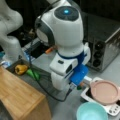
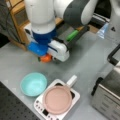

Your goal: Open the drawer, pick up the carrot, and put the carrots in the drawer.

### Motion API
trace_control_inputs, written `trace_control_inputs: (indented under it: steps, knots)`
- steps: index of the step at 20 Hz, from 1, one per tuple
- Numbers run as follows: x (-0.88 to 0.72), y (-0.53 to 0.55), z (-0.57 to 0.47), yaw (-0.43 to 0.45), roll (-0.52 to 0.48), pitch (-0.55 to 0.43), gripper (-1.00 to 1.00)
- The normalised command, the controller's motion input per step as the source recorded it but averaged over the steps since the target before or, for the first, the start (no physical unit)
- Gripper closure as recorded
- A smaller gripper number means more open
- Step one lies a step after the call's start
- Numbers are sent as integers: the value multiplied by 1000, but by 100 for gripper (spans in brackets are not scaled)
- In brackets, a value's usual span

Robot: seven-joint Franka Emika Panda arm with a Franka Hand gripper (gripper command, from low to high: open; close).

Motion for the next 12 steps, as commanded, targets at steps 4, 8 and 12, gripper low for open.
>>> trace_control_inputs:
  steps: [4,8,12]
  knots:
    - [-506,6,-48,-62,29,-131,100]
    - [-346,-14,-64,-44,32,-117,100]
    - [-311,-50,-95,-16,6,-131,100]
